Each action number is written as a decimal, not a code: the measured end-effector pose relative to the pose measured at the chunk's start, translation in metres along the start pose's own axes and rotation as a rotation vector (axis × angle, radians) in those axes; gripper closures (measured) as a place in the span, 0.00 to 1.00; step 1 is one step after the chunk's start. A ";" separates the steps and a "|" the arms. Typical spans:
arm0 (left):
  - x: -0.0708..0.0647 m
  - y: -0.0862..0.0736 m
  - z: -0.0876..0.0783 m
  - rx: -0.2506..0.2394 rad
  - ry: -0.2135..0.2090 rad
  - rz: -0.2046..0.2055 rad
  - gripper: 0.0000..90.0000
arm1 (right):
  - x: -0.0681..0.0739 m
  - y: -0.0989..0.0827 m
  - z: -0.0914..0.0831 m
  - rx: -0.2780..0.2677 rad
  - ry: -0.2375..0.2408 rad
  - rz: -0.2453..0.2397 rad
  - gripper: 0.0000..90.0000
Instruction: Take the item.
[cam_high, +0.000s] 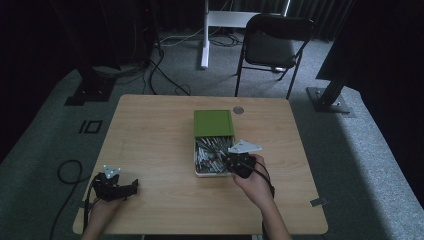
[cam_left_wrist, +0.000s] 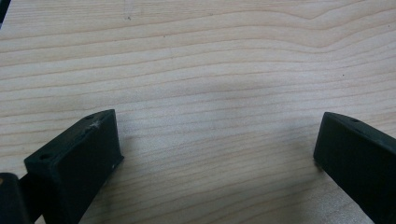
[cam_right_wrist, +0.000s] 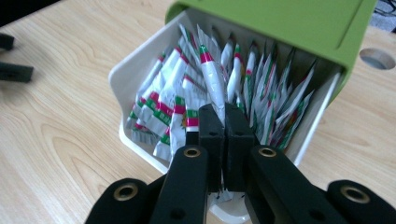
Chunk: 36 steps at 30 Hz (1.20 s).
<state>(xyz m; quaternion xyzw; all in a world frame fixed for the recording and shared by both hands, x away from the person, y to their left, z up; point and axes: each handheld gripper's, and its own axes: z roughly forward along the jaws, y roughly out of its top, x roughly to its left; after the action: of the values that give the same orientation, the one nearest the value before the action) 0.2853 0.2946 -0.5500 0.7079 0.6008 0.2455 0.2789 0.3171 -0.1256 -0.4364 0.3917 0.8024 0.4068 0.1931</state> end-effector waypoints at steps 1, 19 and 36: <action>0.000 0.000 0.000 0.003 0.000 0.003 0.01 | -0.001 0.002 -0.003 -0.007 -0.007 -0.002 0.98; 0.000 0.000 0.000 0.003 0.000 0.001 0.01 | -0.046 0.010 -0.040 -0.091 -0.125 0.075 0.99; 0.000 0.000 0.000 0.002 0.000 0.001 0.01 | -0.104 -0.020 -0.031 -0.027 -0.302 0.149 0.99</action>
<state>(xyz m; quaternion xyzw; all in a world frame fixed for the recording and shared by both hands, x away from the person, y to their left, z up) 0.2852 0.2946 -0.5498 0.7083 0.6008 0.2450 0.2782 0.3527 -0.2301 -0.4346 0.5042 0.7275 0.3672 0.2857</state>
